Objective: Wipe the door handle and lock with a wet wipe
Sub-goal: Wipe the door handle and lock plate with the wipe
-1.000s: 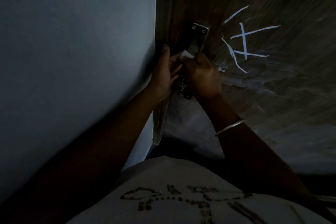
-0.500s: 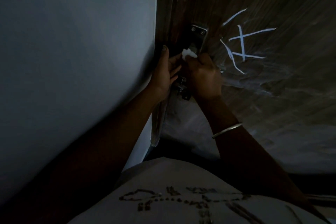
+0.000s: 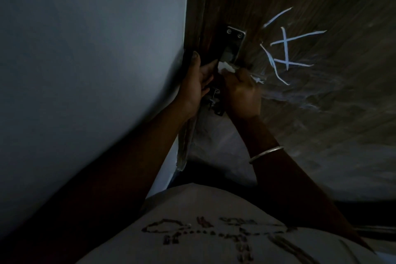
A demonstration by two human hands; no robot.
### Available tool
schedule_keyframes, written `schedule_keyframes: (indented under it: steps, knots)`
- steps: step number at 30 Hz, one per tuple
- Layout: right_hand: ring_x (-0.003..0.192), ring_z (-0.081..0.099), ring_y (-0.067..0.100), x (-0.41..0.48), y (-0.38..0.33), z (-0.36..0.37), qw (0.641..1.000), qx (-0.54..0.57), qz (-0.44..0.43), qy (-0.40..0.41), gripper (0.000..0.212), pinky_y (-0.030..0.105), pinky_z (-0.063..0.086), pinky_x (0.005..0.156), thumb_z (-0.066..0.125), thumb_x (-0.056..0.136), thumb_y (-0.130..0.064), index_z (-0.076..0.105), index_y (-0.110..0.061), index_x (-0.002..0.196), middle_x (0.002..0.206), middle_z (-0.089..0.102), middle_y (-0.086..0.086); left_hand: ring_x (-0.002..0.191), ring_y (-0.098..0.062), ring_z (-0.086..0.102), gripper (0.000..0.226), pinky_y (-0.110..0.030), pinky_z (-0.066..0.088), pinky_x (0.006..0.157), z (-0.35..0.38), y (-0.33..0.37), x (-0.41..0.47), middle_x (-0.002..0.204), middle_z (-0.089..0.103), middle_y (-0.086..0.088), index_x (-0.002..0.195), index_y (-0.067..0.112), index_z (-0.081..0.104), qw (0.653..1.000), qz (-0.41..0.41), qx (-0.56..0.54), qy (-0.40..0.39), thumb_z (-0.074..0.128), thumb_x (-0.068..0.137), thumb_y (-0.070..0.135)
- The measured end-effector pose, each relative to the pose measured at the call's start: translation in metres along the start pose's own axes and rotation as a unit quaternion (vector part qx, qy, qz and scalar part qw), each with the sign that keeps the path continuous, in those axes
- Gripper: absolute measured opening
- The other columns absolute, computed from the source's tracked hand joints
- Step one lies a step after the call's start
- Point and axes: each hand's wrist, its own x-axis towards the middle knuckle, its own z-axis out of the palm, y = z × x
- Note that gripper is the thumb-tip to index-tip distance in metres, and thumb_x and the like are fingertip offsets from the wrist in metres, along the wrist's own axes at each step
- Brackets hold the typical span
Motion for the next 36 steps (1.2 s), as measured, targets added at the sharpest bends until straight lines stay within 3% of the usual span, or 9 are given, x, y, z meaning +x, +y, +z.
schedule_keyframes:
  steps: [6,8,11,14,22,26,29,33,36]
  knots:
    - [0.052,0.063,0.023,0.011,-0.010,0.001,1.000,0.008,-0.018,-0.009,0.025,0.020,0.045,0.042,0.049,0.080,-0.018,0.072,-0.007,0.079,0.067,0.064,0.010,0.131,-0.023,0.042,0.075,-0.051,0.023,0.114,-0.003,0.000,0.001,0.141,0.048,-0.007,0.126,0.024,0.053,0.999,-0.002,-0.041,-0.020,0.017,0.080,0.070]
    - [0.052,0.063,0.024,0.011,-0.009,-0.001,1.000,0.024,-0.009,-0.006,0.024,0.021,0.046,0.042,0.051,0.081,-0.018,0.071,-0.006,0.079,0.068,0.064,0.011,0.132,-0.023,0.041,0.076,-0.050,0.022,0.114,-0.005,0.000,0.001,0.141,0.048,-0.006,0.123,0.026,0.056,0.999,-0.005,-0.038,-0.017,0.019,0.076,0.073]
    - [0.052,0.061,0.027,0.000,0.001,-0.004,0.999,0.041,0.020,-0.004,0.012,0.025,0.047,0.043,0.063,0.081,-0.013,0.070,-0.003,0.080,0.069,0.063,0.014,0.134,-0.022,0.036,0.069,-0.040,0.023,0.110,-0.001,0.001,0.002,0.144,0.044,-0.003,0.131,0.025,0.047,1.000,-0.003,-0.004,-0.011,0.004,0.090,0.060]
    - [0.051,0.061,0.027,-0.007,0.007,-0.007,0.999,0.030,0.035,-0.025,0.011,0.026,0.048,0.043,0.076,0.075,-0.009,0.071,-0.004,0.083,0.069,0.062,0.014,0.135,-0.022,0.035,0.070,-0.043,0.022,0.108,0.001,0.000,0.002,0.145,0.043,-0.002,0.135,0.025,0.044,1.000,0.000,0.006,-0.023,-0.002,0.091,0.056]
    - [0.054,0.064,0.027,0.006,0.005,-0.013,0.999,0.036,0.019,0.016,0.015,0.027,0.052,0.045,0.067,0.083,-0.014,0.071,-0.001,0.087,0.072,0.065,0.016,0.131,-0.020,0.040,0.067,-0.045,0.026,0.107,0.001,-0.002,0.002,0.144,0.044,-0.001,0.133,0.025,0.045,1.000,0.001,0.002,-0.018,0.002,0.092,0.056]
    - [0.057,0.065,0.028,-0.003,0.014,-0.020,0.999,0.031,0.025,0.017,0.021,0.026,0.051,0.045,0.057,0.086,-0.016,0.071,-0.001,0.091,0.076,0.066,0.017,0.133,-0.021,0.038,0.056,-0.032,0.031,0.103,0.007,-0.006,-0.002,0.145,0.041,-0.006,0.137,0.017,0.040,0.998,0.054,0.039,0.008,0.010,0.098,0.043]
    - [0.056,0.063,0.027,-0.011,0.012,-0.018,0.999,0.030,0.018,-0.017,0.019,0.027,0.051,0.044,0.059,0.084,-0.013,0.070,-0.002,0.095,0.074,0.064,0.016,0.134,-0.018,0.037,0.056,-0.036,0.031,0.111,0.010,-0.011,-0.003,0.146,0.039,-0.007,0.137,0.020,0.038,0.989,0.114,0.092,0.020,0.023,0.092,0.048]
    - [0.055,0.064,0.028,-0.007,0.011,-0.021,0.999,0.038,0.018,-0.022,0.018,0.025,0.050,0.044,0.060,0.082,-0.013,0.069,0.000,0.091,0.074,0.065,0.017,0.134,-0.010,0.031,0.049,-0.002,0.026,0.098,0.016,-0.014,-0.007,0.148,0.035,-0.007,0.139,0.013,0.035,0.964,0.187,0.186,0.034,0.028,0.095,0.034]
    - [0.051,0.062,0.026,-0.008,0.018,-0.027,0.999,0.026,0.037,0.002,0.023,0.023,0.046,0.041,0.054,0.085,-0.016,0.070,-0.001,0.090,0.072,0.064,0.015,0.135,-0.011,0.031,0.055,-0.002,0.026,0.099,0.017,-0.016,-0.007,0.148,0.035,-0.011,0.137,0.007,0.036,0.951,0.229,0.205,0.028,0.031,0.089,0.035]
